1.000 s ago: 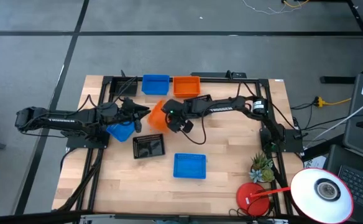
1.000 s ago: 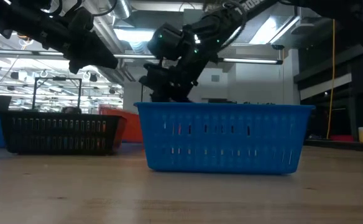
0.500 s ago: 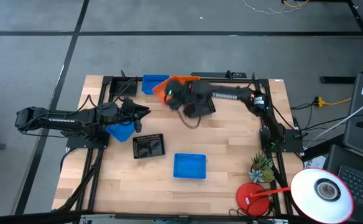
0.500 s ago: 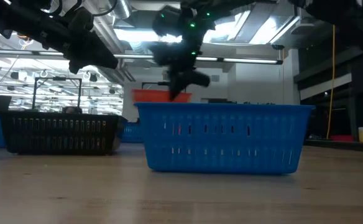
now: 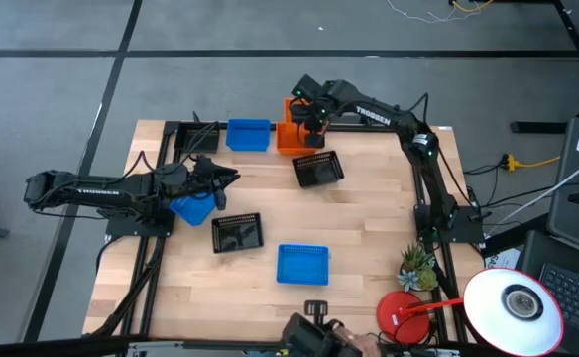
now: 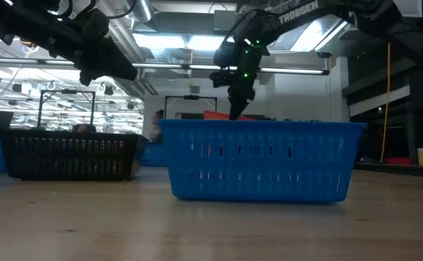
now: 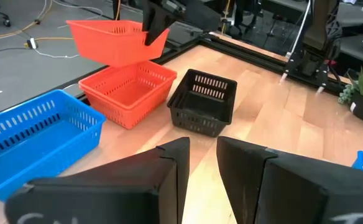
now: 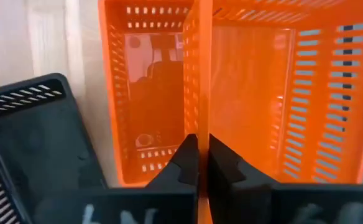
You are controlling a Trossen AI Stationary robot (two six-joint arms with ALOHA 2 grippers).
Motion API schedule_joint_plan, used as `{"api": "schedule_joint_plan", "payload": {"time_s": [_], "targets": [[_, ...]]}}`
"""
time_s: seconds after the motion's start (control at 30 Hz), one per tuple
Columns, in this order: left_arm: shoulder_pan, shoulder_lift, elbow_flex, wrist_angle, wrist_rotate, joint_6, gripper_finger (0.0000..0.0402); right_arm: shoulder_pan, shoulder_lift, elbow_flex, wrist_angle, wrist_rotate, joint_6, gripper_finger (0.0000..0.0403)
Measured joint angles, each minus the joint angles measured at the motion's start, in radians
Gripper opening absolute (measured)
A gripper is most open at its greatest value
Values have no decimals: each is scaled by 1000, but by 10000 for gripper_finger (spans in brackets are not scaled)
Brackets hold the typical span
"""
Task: Stack baskets by color
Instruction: Stack the bottom orange bin on the top orange bin
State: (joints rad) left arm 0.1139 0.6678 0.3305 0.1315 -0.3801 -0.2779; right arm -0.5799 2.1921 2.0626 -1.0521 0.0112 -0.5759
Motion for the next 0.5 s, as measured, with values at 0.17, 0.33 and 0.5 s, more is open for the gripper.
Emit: {"api": "schedule_joint_plan", "payload": {"time_s": [0.17,0.33,0.5], "targets": [[0,0,0,0,-2,0,73,35,1,-26,27,-6,-1,3],[0,0,0,0,-2,0,73,63,0,-26,44,-8,35,3],[0,0,0,0,-2,0,73,62,0,-26,44,-6,85,3]]}}
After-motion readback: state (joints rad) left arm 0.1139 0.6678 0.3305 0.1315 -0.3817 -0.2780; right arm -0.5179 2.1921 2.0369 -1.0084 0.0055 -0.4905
